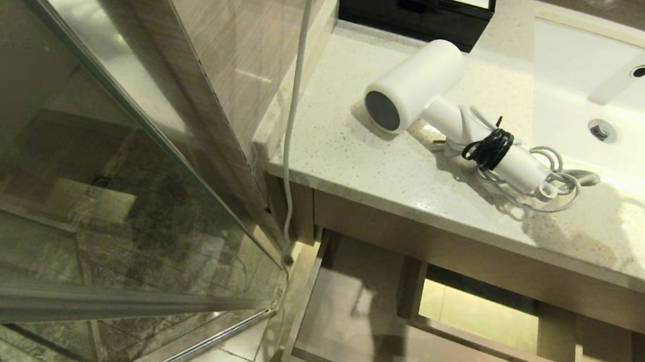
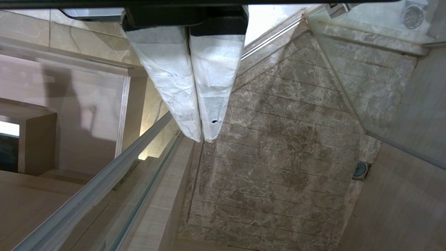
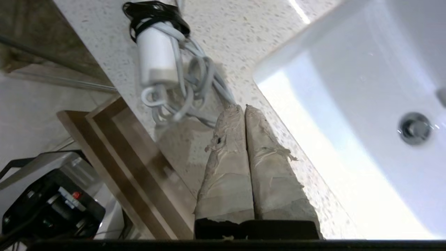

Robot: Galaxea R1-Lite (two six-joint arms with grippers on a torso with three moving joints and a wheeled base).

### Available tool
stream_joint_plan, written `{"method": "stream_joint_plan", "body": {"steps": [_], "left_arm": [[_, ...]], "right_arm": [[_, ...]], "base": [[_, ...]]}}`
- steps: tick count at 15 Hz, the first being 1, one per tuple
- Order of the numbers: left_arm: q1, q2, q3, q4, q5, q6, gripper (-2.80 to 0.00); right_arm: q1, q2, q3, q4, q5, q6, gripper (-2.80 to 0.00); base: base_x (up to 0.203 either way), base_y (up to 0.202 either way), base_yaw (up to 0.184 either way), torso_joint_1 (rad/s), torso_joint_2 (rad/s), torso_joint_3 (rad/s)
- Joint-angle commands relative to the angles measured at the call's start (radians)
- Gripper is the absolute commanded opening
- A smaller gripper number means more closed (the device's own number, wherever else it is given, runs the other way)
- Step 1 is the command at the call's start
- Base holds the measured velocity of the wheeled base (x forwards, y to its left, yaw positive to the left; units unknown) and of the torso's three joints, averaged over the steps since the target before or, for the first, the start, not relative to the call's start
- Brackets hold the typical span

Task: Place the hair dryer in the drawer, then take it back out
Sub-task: Close the drawer

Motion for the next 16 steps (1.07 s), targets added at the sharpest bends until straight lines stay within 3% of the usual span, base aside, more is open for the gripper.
{"method": "stream_joint_plan", "body": {"steps": [1, 4, 7, 11, 16], "left_arm": [[0.000, 0.000, 0.000, 0.000, 0.000, 0.000, -2.80], [0.000, 0.000, 0.002, 0.000, 0.000, 0.000, -2.80], [0.000, 0.000, 0.000, 0.000, 0.000, 0.000, -2.80], [-0.001, 0.000, 0.002, 0.000, 0.000, 0.000, -2.80], [0.000, 0.000, 0.001, 0.000, 0.000, 0.000, -2.80]], "right_arm": [[-0.021, -0.103, 0.044, -0.005, -0.016, -0.004, -2.80], [-0.062, -0.225, 0.139, -0.018, -0.079, -0.004, -2.80], [-0.107, -0.335, 0.220, -0.015, -0.088, -0.003, -2.80], [-0.158, -0.497, 0.328, 0.011, -0.093, 0.001, -2.80], [-0.293, -0.568, 0.426, -0.032, -0.094, 0.009, -2.80]], "base": [[0.000, 0.000, 0.000, 0.000, 0.00, 0.000], [0.000, 0.000, 0.000, 0.000, 0.00, 0.000], [0.000, 0.000, 0.000, -0.043, 0.03, -0.024], [0.000, 0.000, 0.000, -0.291, 0.14, -0.151], [0.000, 0.000, 0.000, -0.326, 0.11, -0.208]]}}
